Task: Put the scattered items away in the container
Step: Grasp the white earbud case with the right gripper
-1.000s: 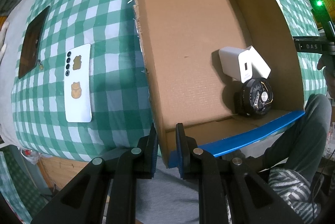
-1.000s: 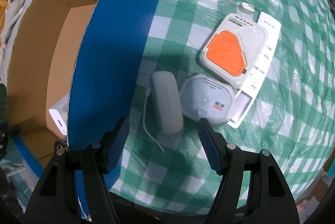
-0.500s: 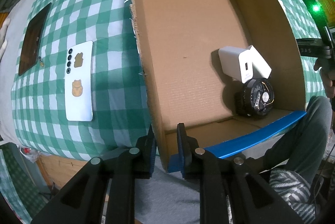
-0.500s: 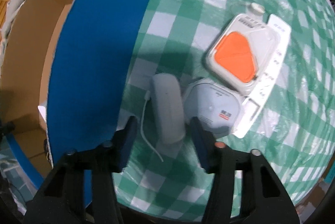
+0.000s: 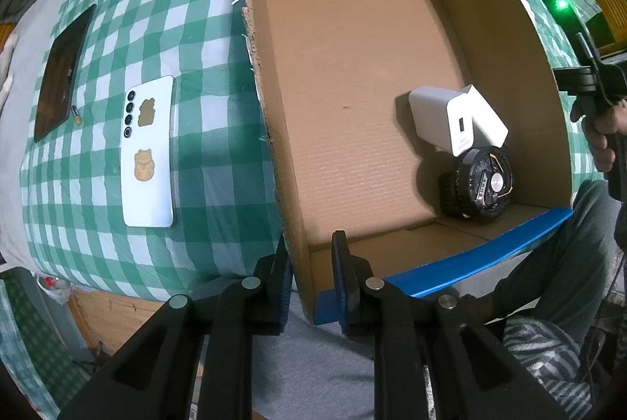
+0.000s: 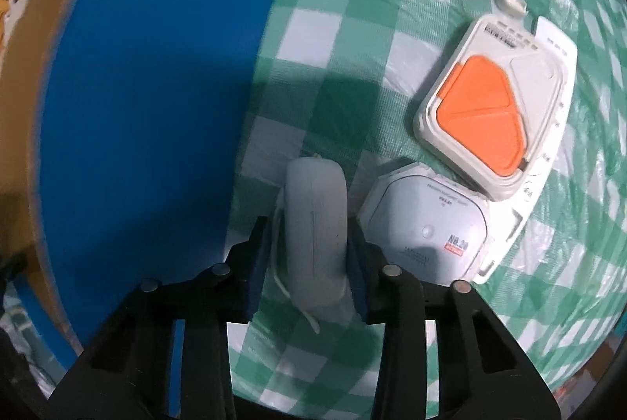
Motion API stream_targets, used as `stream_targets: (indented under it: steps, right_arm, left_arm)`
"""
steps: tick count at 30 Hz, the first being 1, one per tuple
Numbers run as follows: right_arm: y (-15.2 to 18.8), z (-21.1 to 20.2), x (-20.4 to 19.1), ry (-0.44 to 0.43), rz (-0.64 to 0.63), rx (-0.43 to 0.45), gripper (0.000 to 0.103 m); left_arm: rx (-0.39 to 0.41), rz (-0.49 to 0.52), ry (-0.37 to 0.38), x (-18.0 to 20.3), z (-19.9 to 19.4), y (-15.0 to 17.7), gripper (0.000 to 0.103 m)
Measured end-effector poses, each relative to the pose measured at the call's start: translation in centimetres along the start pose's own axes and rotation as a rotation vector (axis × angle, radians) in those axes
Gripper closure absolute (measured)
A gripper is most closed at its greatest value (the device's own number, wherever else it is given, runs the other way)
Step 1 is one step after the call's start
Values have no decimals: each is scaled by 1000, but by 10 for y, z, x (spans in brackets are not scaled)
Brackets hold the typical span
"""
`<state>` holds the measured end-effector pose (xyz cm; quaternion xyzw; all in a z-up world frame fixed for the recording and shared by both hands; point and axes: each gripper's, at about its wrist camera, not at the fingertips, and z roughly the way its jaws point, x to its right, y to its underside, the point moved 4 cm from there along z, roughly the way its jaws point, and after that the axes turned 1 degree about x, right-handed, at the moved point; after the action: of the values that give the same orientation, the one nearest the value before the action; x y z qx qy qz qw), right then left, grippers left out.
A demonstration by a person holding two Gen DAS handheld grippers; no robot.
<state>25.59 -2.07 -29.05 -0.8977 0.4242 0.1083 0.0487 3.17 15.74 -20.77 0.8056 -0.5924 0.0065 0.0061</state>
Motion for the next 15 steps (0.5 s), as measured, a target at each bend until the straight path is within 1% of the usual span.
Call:
stream_targets:
  steps: [1, 3, 7, 11, 14, 15]
  right_arm:
    - [-1, 0, 0, 0, 7, 5, 70]
    - [-1, 0, 2, -4, 16, 11, 76]
    - [1, -5, 6, -7, 29, 10, 77]
    - [5, -15, 11, 22, 26, 14, 77]
    - [7, -29, 7, 35, 20, 23, 77]
    - [13, -34, 12, 38, 17, 25, 77]
  left_arm:
    - [1, 1, 1, 0, 0, 0, 85]
    - [1, 0, 1, 0, 0, 0, 85]
    - [0, 3, -3, 0, 0, 0, 85]
    - [0, 6, -5, 1, 0, 0, 85]
    - [0, 7, -6, 1, 0, 0, 85]
    - [0, 8, -7, 1, 0, 0, 85]
